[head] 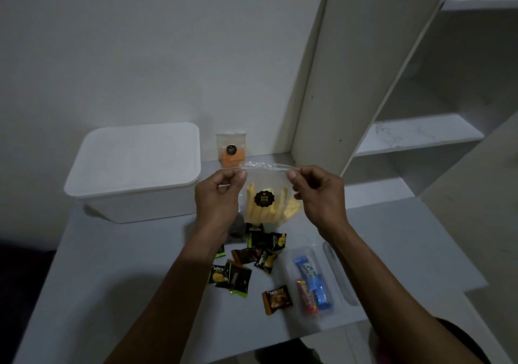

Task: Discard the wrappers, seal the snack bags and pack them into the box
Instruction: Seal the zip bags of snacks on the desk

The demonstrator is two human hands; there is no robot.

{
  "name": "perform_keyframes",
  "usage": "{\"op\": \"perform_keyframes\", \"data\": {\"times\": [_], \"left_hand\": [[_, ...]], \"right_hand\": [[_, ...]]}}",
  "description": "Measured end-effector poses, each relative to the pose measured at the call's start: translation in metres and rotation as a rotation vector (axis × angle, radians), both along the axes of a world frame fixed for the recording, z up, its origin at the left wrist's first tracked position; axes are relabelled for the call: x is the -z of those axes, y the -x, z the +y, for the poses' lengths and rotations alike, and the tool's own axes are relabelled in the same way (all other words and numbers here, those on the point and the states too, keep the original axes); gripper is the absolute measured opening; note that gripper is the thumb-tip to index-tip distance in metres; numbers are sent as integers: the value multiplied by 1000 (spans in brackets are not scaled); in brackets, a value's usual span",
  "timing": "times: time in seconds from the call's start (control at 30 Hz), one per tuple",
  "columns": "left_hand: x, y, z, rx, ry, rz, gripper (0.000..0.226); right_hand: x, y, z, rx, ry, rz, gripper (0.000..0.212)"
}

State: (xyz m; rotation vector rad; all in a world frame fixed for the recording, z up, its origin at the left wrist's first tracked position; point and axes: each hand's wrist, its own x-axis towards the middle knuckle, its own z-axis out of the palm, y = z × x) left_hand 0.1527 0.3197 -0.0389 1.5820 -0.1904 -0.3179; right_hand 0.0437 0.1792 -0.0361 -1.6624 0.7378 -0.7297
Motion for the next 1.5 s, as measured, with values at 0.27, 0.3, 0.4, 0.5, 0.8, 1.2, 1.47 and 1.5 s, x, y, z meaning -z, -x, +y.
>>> {"op": "perform_keyframes", "data": {"times": [0.27, 0.3, 0.4, 0.5, 0.8, 1.2, 1.47, 1.5], "left_hand": [[30, -55, -63, -7, -22, 4, 14], [34, -67, -75, 3, -26, 4, 14], [55, -102, -111, -12, -34, -13, 10], [79, -132, -144, -27, -35, -58, 13], [152, -192, -219, -140, -137, 81, 13], [184, -217, -256, -230, -227, 103, 8], [178, -213, -238, -225, -286, 85, 20], [176, -210, -231, -213, -304, 76, 18]], "right_hand": [[31, -68, -61, 111, -20, -1, 12], [36, -80, -72, 123, -14, 2, 12], [55, -116, -107, 145, -6, 23, 11], [82, -151, -138, 159, -18, 48, 6], [154, -221, -199, 258, -49, 191, 9], [181, -260, -225, 298, -103, 179, 7], [182, -250, -215, 304, -45, 252, 13], [182, -245, -211, 298, -38, 262, 14]]}}
